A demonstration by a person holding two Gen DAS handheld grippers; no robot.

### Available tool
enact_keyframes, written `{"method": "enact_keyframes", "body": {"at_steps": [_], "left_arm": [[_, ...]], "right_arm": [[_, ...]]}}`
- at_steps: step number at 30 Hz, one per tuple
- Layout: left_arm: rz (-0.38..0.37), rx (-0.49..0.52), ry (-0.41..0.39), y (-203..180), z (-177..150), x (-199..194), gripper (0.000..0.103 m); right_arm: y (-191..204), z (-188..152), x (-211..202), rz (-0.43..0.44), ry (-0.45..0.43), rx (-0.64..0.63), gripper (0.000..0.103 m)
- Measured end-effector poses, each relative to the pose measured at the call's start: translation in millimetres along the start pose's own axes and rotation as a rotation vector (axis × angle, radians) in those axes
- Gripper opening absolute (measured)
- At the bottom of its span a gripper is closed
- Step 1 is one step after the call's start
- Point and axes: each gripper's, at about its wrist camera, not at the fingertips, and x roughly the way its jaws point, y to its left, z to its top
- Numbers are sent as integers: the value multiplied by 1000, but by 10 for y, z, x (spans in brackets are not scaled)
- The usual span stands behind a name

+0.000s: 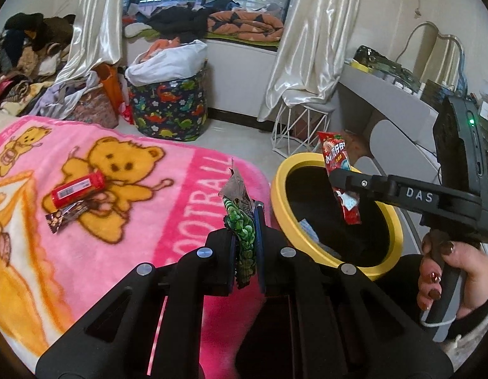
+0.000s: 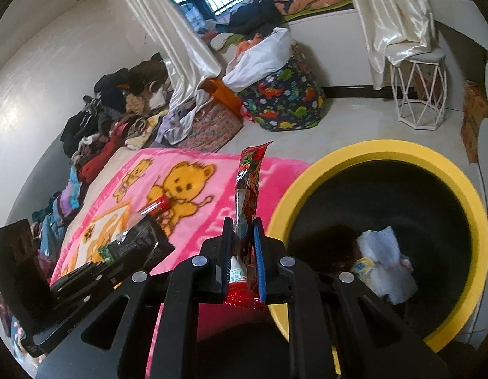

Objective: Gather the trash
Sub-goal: 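Carry the green pack and red candy stick in both grippers over the bin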

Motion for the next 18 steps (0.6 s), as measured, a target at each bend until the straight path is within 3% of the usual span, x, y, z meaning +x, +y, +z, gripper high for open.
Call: {"method": "enact_keyframes", "body": {"at_steps": [18], "left_arm": [[-63, 82, 11, -427, 71, 149, 6]], "right_arm": [[-494, 99, -294, -89, -64, 62, 13]]}}
